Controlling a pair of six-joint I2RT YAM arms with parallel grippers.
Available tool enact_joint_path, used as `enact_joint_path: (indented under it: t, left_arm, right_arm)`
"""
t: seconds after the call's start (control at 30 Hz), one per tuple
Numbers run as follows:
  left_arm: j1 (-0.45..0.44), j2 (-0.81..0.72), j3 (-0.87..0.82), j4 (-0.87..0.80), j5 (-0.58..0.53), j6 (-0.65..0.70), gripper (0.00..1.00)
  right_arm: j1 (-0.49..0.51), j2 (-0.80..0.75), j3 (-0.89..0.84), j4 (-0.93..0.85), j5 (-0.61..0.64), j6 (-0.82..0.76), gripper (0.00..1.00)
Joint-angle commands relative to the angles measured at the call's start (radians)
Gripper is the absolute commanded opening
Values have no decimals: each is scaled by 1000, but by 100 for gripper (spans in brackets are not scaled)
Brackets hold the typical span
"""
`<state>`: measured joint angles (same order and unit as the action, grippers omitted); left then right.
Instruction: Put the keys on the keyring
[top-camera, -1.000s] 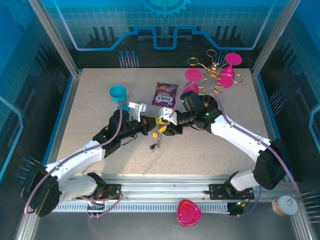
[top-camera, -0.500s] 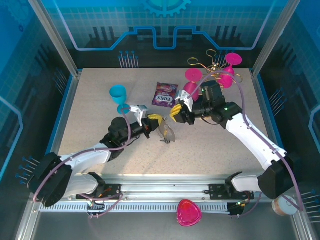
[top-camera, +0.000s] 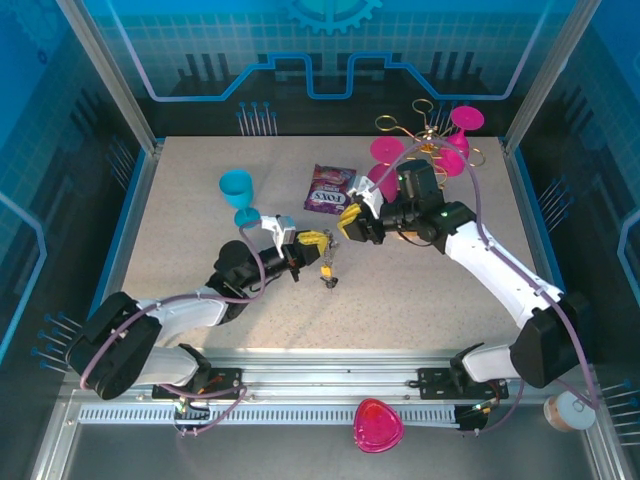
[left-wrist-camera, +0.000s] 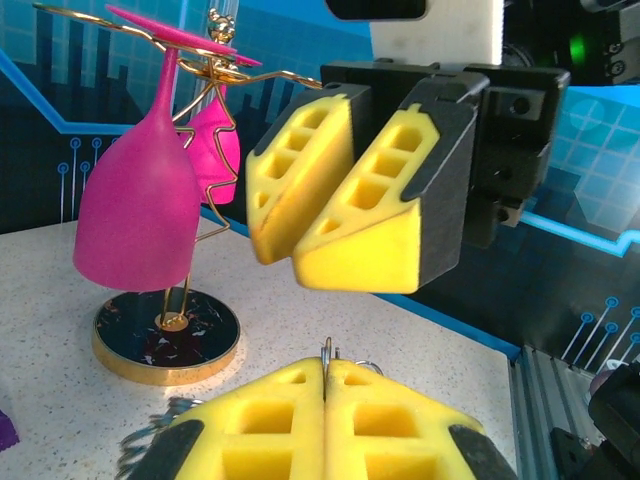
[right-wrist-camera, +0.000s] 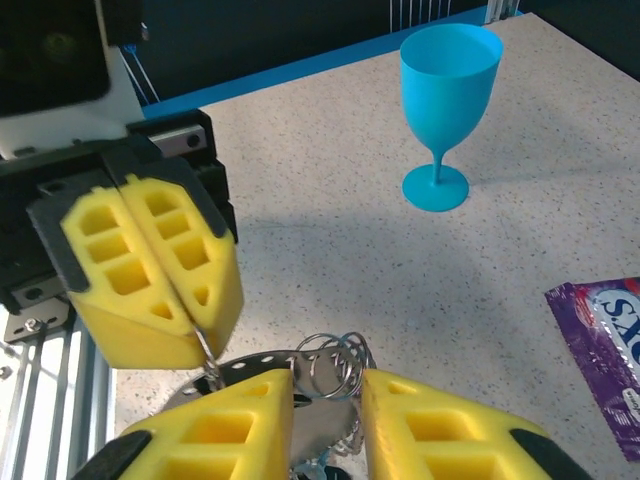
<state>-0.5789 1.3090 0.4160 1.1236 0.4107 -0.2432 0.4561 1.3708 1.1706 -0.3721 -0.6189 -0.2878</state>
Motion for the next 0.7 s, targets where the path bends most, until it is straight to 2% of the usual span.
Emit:
enact_joint_path:
  t: [0.0,0.27,0.43,0.67]
  left_arm:
    - [5,-43,3,35,29,30,0]
    - [4,-48,14,19,31,22,0]
    - [4,-52,18,12,32,23,0]
    - [5,-58,18,5,39,22,0]
  right_arm:
    - [11,7,-21,-11,11,-52,28]
    - [36,2,-34,-74,-54,-125,31]
    - [39,-4,-44,-50,-120,-108,32]
    - [53,14,-44,-13,-147,-80,30]
